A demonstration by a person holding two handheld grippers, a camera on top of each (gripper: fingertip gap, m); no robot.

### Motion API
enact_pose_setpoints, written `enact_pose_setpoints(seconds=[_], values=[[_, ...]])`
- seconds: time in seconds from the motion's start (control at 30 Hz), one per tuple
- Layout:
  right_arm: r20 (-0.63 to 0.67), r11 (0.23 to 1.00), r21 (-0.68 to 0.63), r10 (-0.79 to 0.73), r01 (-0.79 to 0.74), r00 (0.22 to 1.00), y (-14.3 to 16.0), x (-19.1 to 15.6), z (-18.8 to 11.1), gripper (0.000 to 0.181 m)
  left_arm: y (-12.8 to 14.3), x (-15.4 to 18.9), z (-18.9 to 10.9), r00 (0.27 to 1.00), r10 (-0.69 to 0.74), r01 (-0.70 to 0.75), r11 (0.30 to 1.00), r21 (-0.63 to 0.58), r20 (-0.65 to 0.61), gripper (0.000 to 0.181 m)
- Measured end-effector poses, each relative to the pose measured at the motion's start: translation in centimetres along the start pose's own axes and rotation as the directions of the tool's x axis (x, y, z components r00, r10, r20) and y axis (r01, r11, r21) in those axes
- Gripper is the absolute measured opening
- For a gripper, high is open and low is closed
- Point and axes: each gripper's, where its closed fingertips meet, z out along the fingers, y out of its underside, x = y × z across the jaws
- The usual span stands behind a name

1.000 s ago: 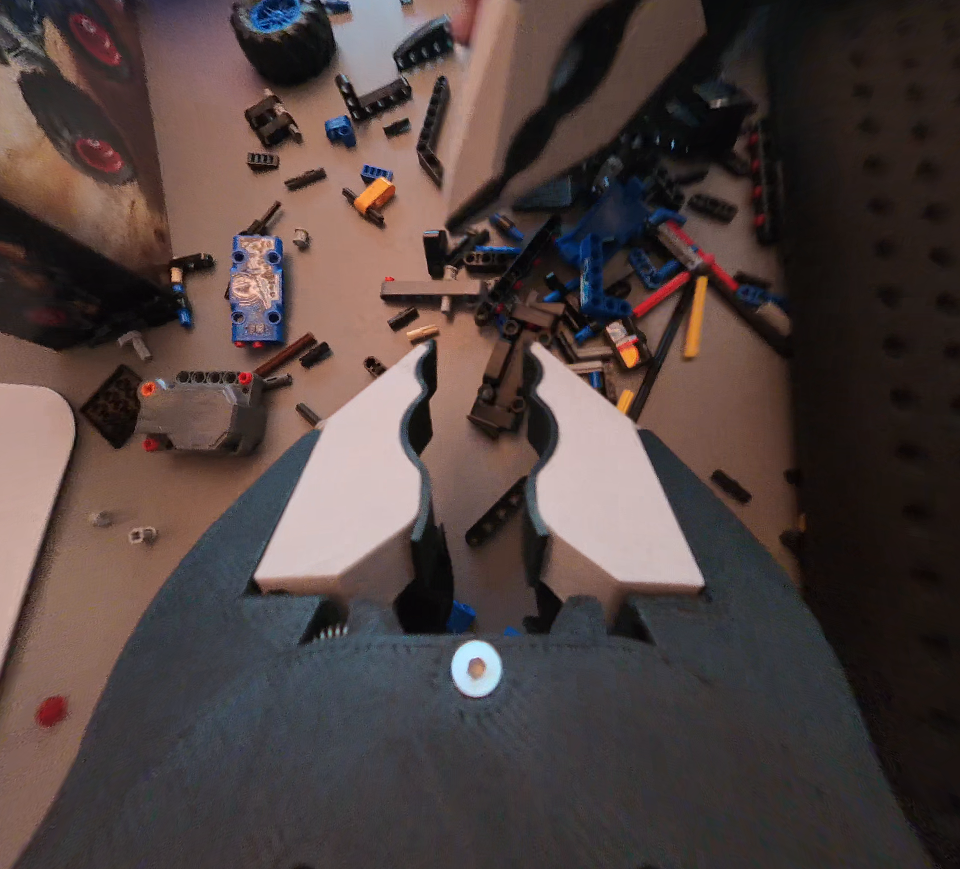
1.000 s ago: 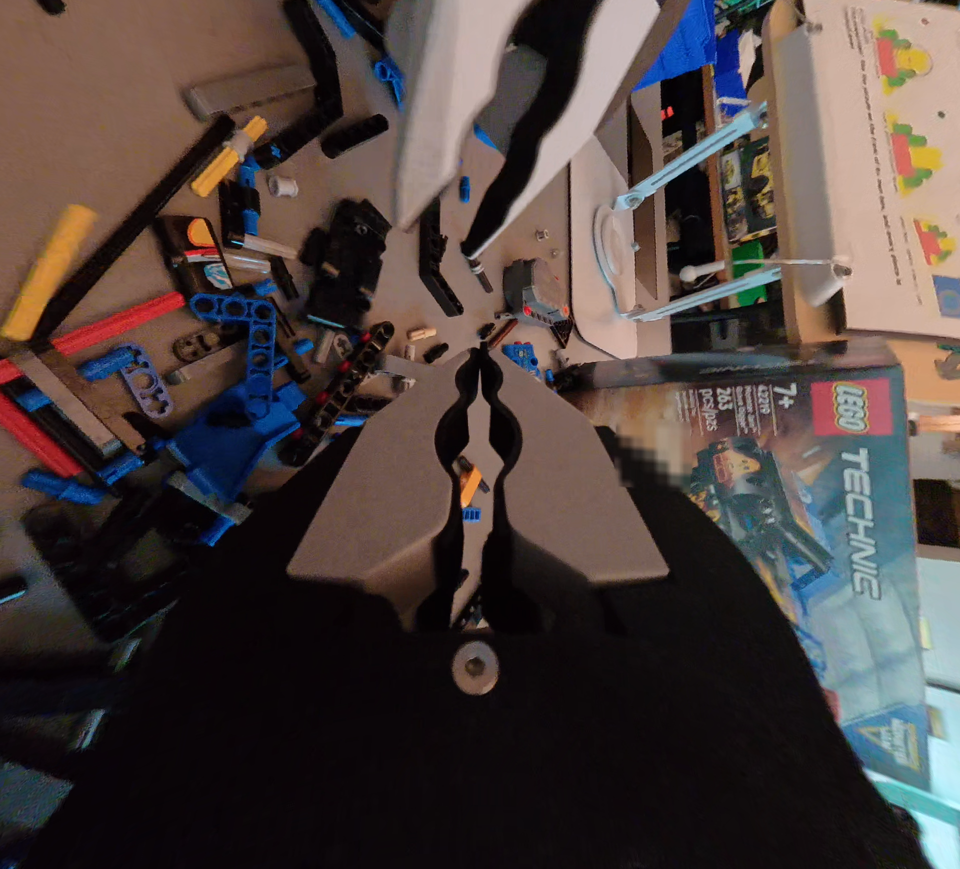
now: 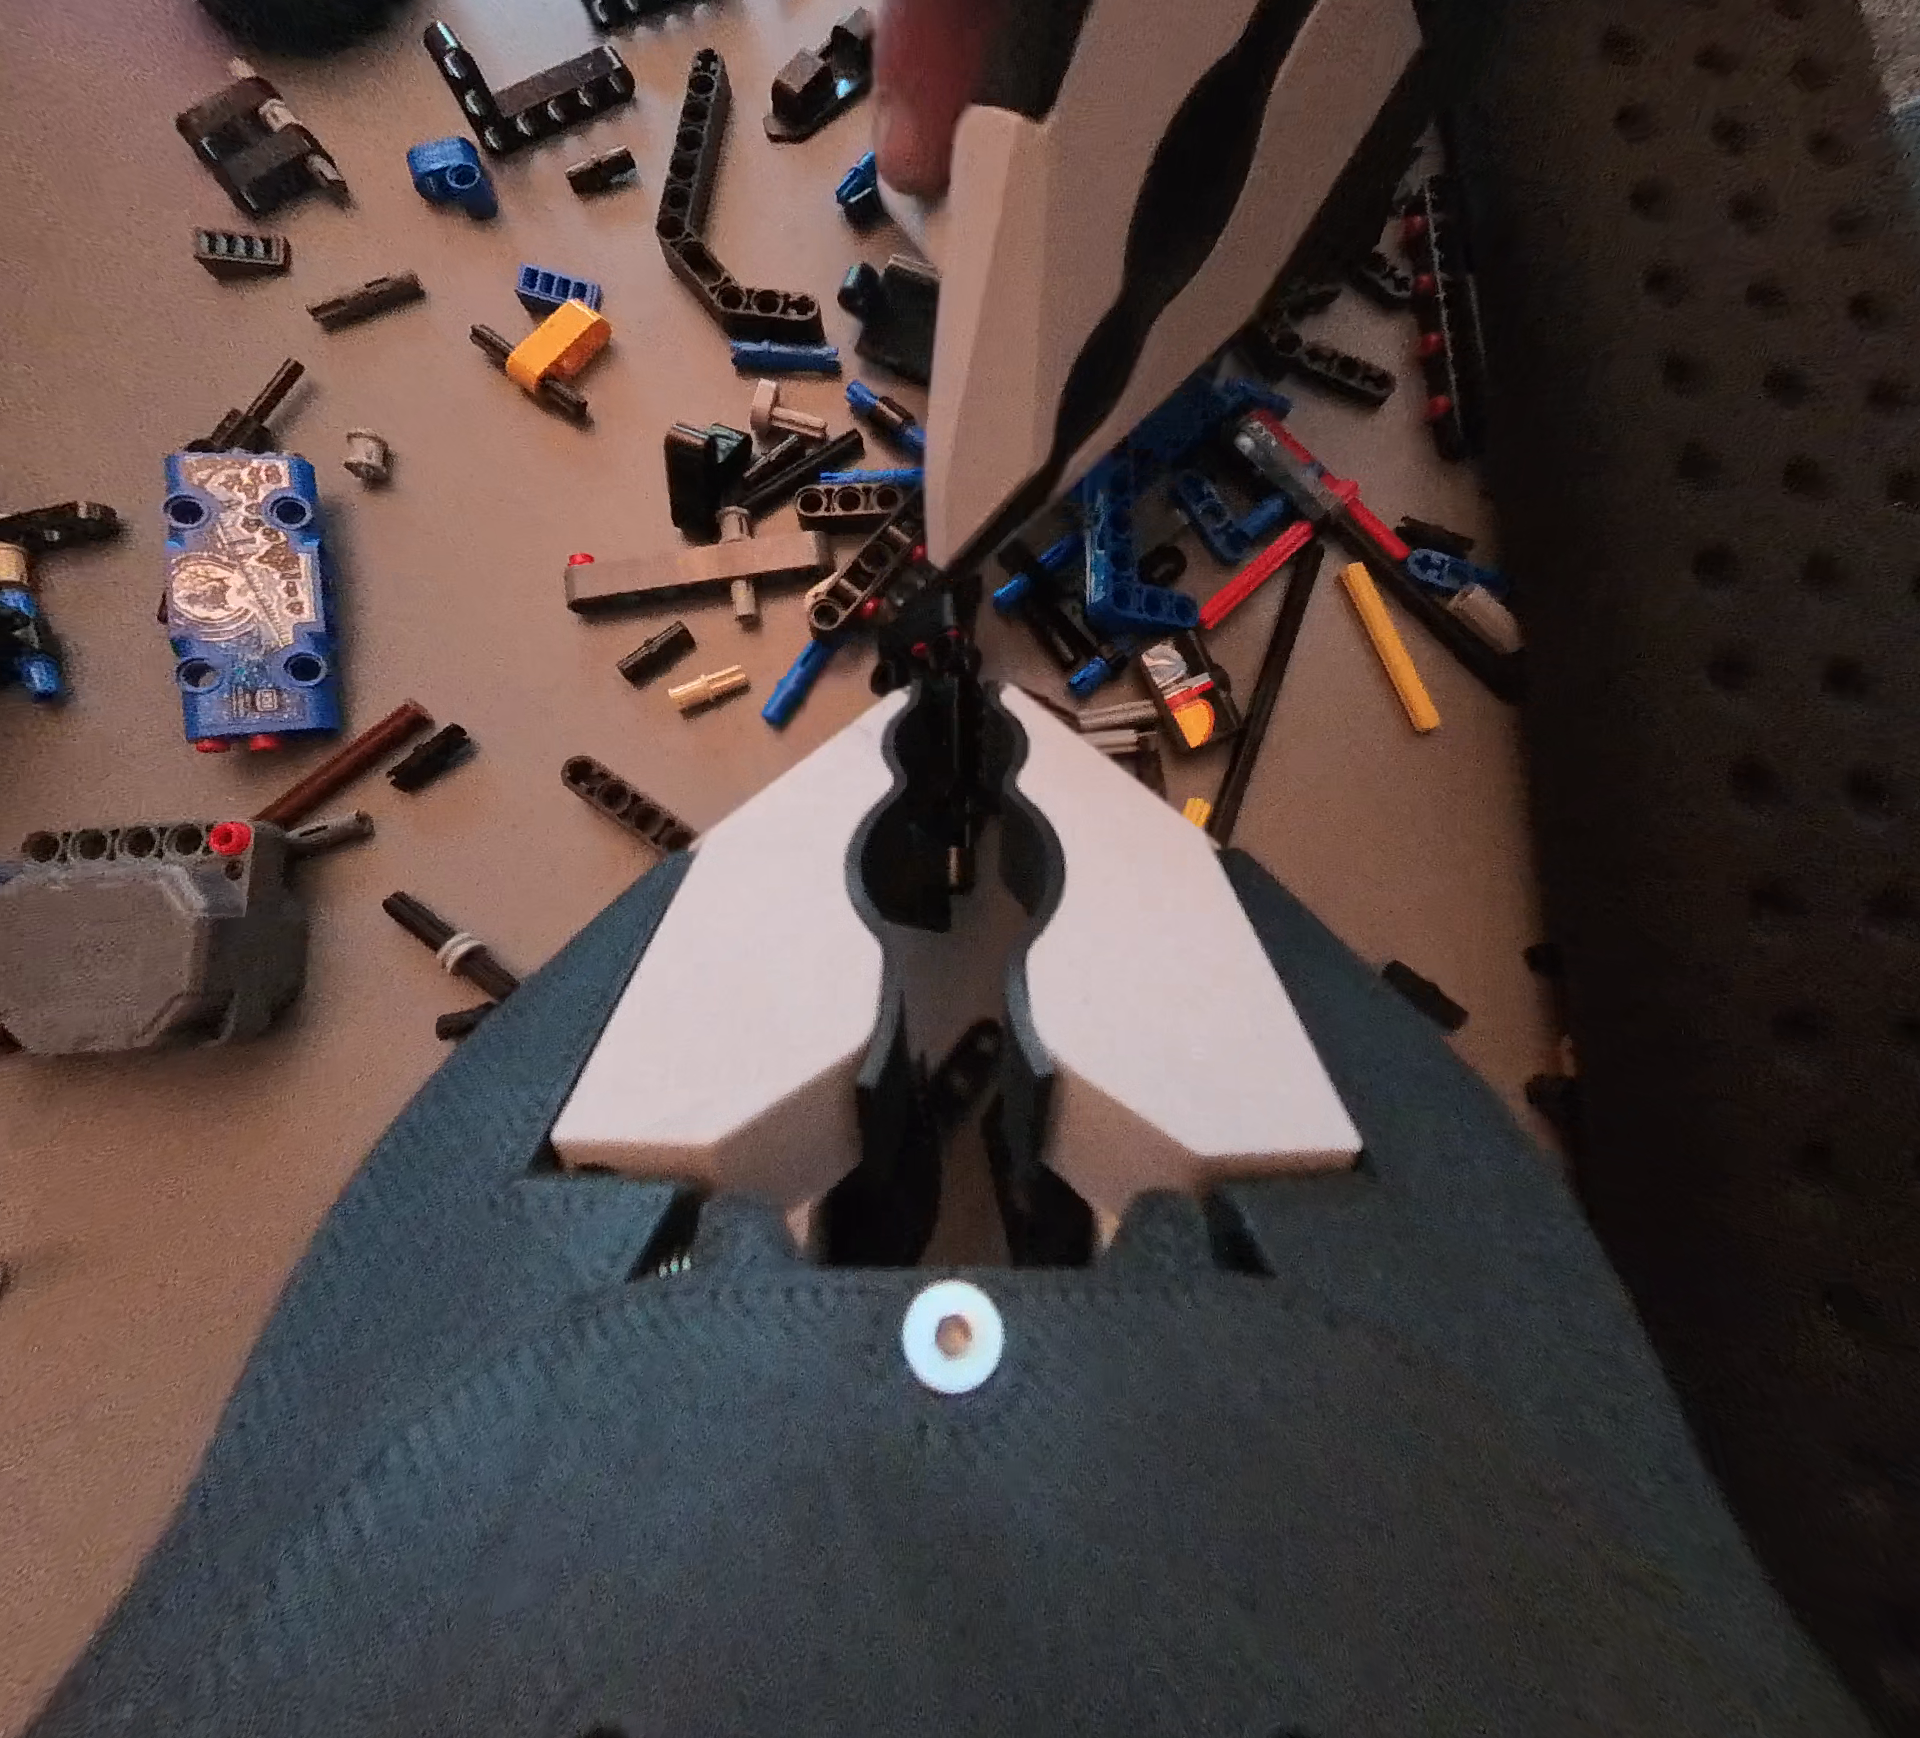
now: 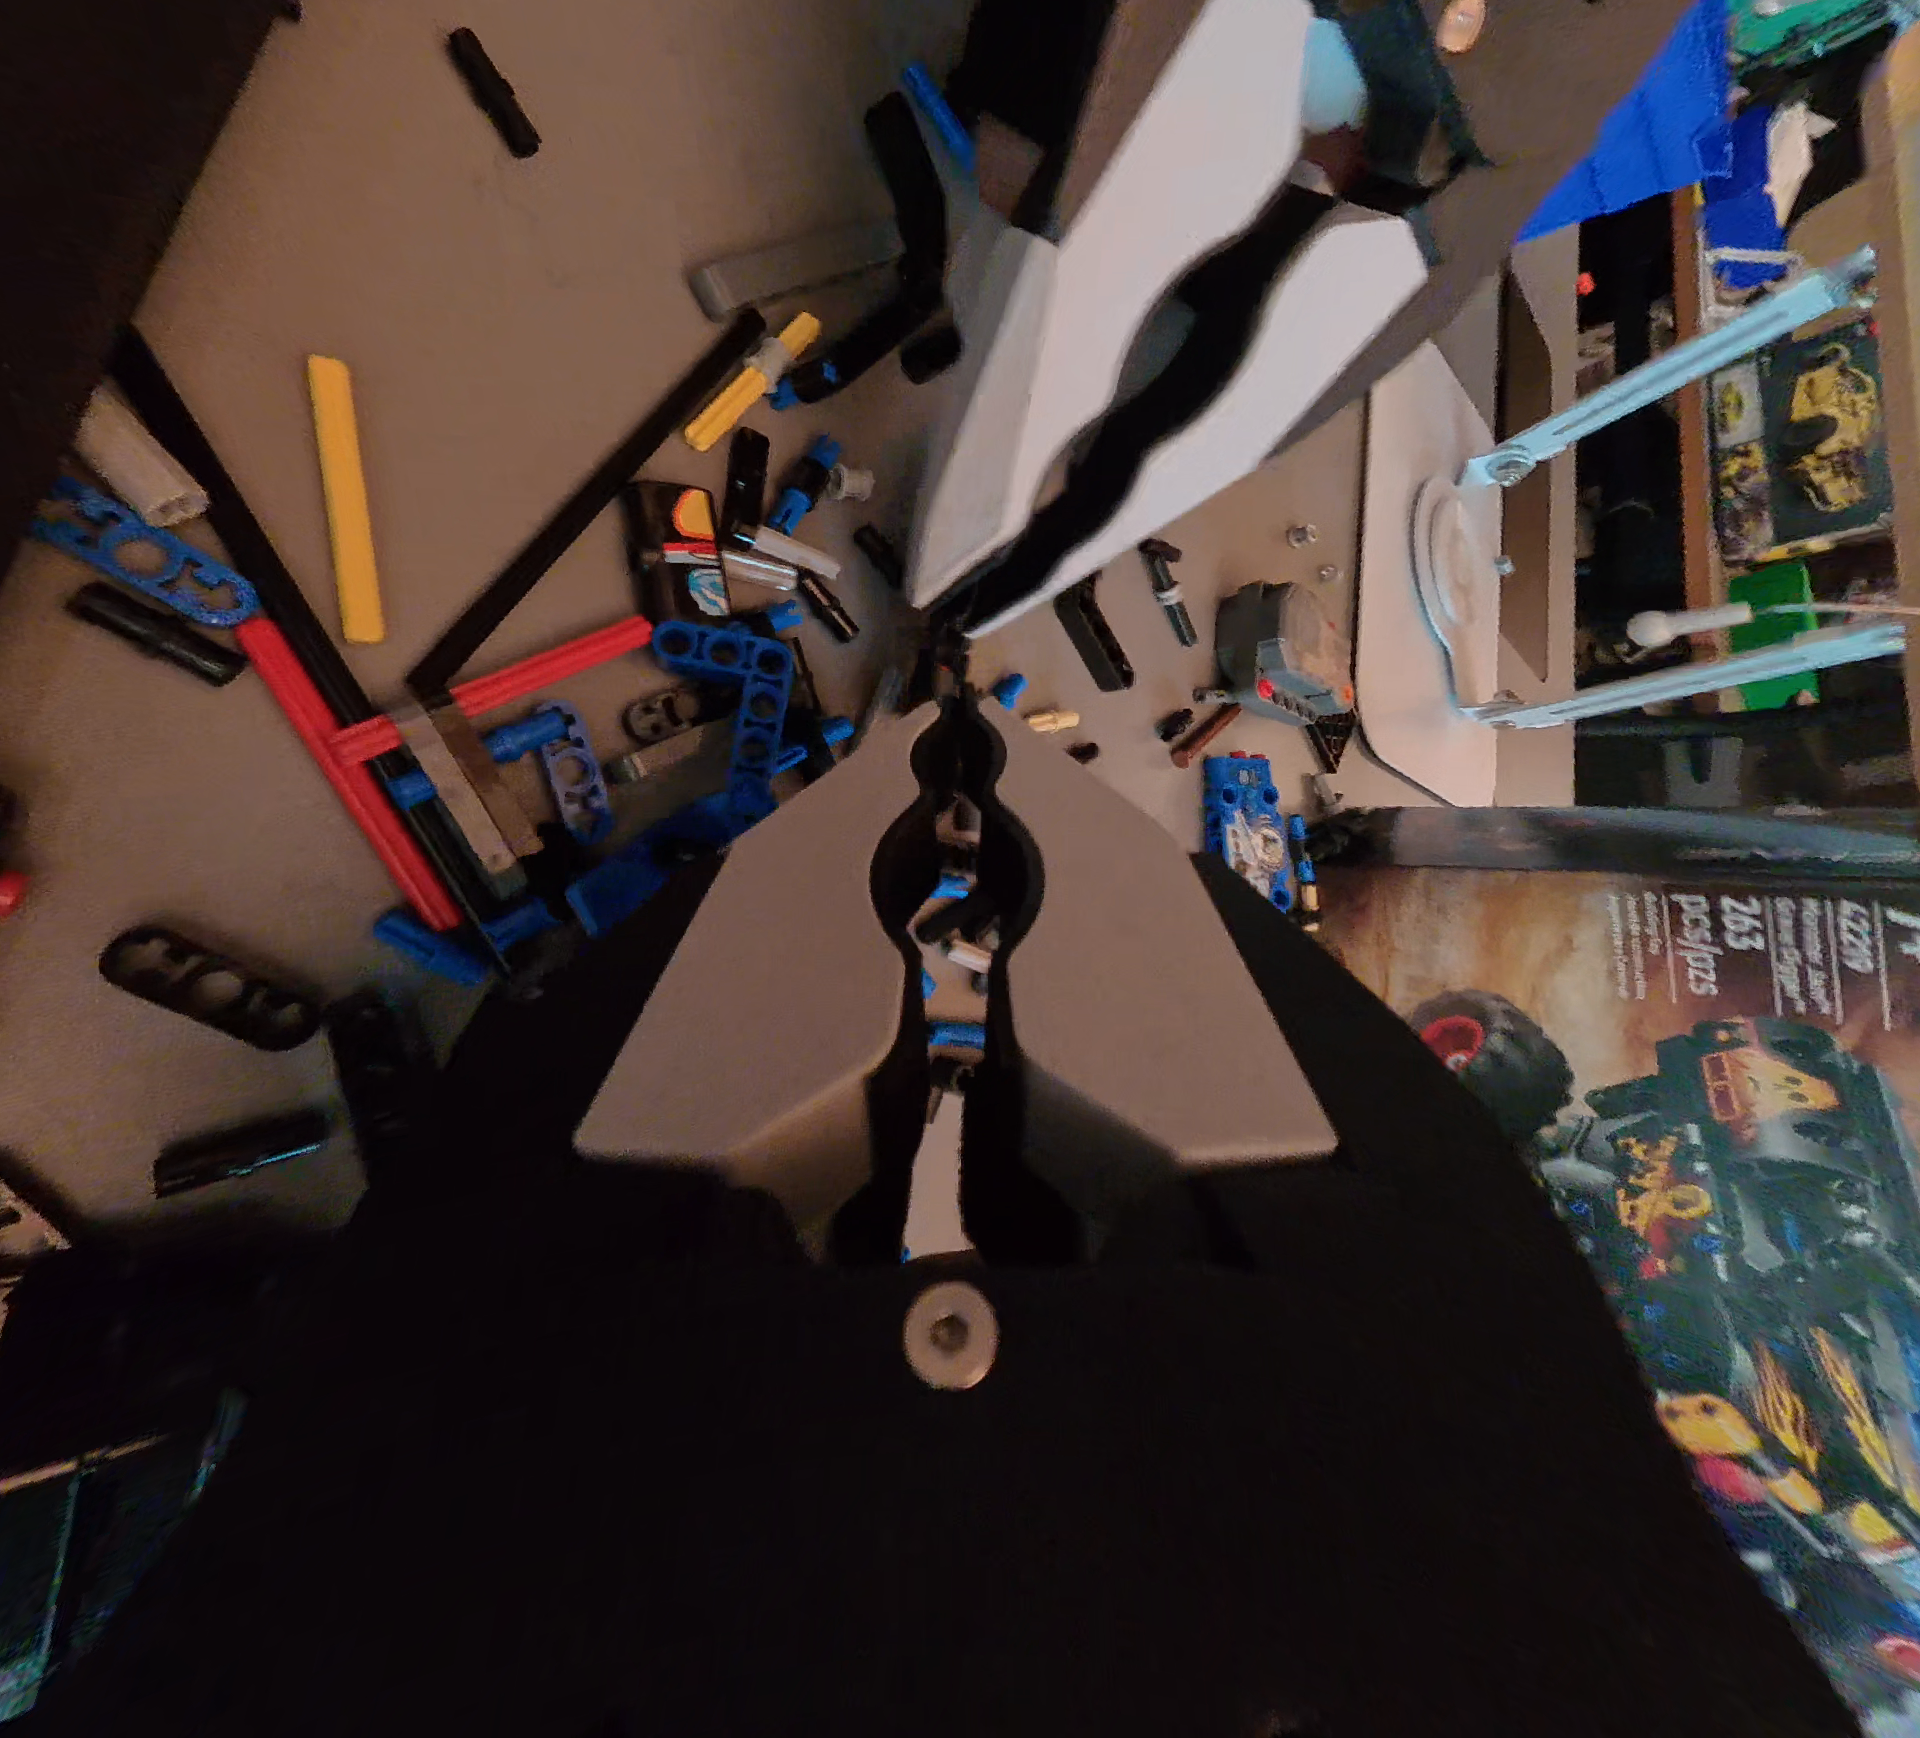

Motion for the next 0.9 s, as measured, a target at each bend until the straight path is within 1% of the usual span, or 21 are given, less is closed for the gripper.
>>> enact_pose_setpoints(seconds=[0.1,0.17,0.23,0.27,0.33,0.37,0.4,0.43,0.47,0.5,0.57,0.63,0.67,0.7,0.8,0.9], values=[[-0.010,0.998,0.025,0.058,-0.058,0.998,0.0,0.7,-0.4,0.000,-0.3,0.0,0.0,0.998,0.058,-0.058,0.998,-0.004,0.035,0.013],[0.003,0.996,0.034,0.077,-0.077,0.997,0.0,0.7,-0.6,0.000,-0.6,-0.4,-0.2,0.988,0.116,-0.115,0.993,-0.019,0.097,0.000],[0.044,0.991,0.044,0.127,-0.129,0.991,-0.1,0.4,-0.7,0.000,-0.9,-0.2,-0.2,0.992,0.092,-0.092,0.996,-0.004,0.086,0.000],[0.062,0.986,0.054,0.153,-0.156,0.986,-0.2,0.3,-0.7,0.007,-0.6,-0.6,-0.2,0.993,0.073,-0.072,0.997,-0.017,0.094,0.000],[0.071,0.987,0.040,0.154,-0.157,0.986,0.1,0.2,-0.7,0.020,0.3,-0.6,-0.1,0.995,0.066,-0.062,0.997,-0.047,0.081,0.000],[0.072,0.988,0.029,0.150,-0.153,0.986,0.2,0.1,-0.6,0.021,0.4,-0.5,0.0,0.995,0.059,-0.055,0.997,-0.056,0.075,0.003],[0.073,0.989,0.020,0.146,-0.148,0.987,0.3,0.0,-0.5,0.021,0.4,-0.5,0.0,0.995,0.054,-0.048,0.997,-0.068,0.081,0.019],[0.073,0.990,0.010,0.143,-0.144,0.987,0.5,-0.1,-0.4,0.021,0.4,-0.6,-0.1,0.993,0.066,-0.058,0.995,-0.080,0.098,0.028],[0.073,0.990,0.002,0.144,-0.144,0.987,0.7,-0.1,-0.3,0.021,0.4,-0.6,-0.1,0.992,0.081,-0.071,0.993,-0.094,0.100,0.028],[0.072,0.989,0.003,0.150,-0.151,0.986,0.8,0.0,-0.3,0.020,0.4,-0.3,0.0,0.993,0.085,-0.076,0.992,-0.101,0.087,0.024],[0.072,0.985,0.013,0.171,-0.172,0.983,0.9,0.2,-0.4,0.020,0.4,-0.2,0.0,0.993,0.083,-0.076,0.992,-0.097,0.080,0.022],[0.071,0.983,0.014,0.180,-0.181,0.981,1.0,0.3,-0.5,0.020,0.5,0.3,0.0,0.995,0.084,-0.078,0.992,-0.095,0.056,0.012],[0.074,0.983,0.020,0.183,-0.185,0.980,0.9,0.3,-0.6,0.021,0.5,0.1,0.1,0.994,0.082,-0.076,0.993,-0.096,0.066,0.008],[0.088,0.981,0.031,0.189,-0.193,0.978,0.7,0.2,-0.7,0.022,1.0,-0.2,0.2,0.993,0.085,-0.074,0.989,-0.127,0.084,0.004],[0.123,0.976,0.051,0.206,-0.214,0.971,0.1,-0.2,-0.8,0.024,1.2,0.0,0.3,0.997,0.056,-0.049,0.992,-0.117,0.059,0.005],[0.122,0.983,0.011,0.183,-0.185,0.976,0.6,-0.7,-0.3,0.024,1.2,0.0,-0.4,0.997,0.056,-0.049,0.992,-0.116,0.058,0.025]])
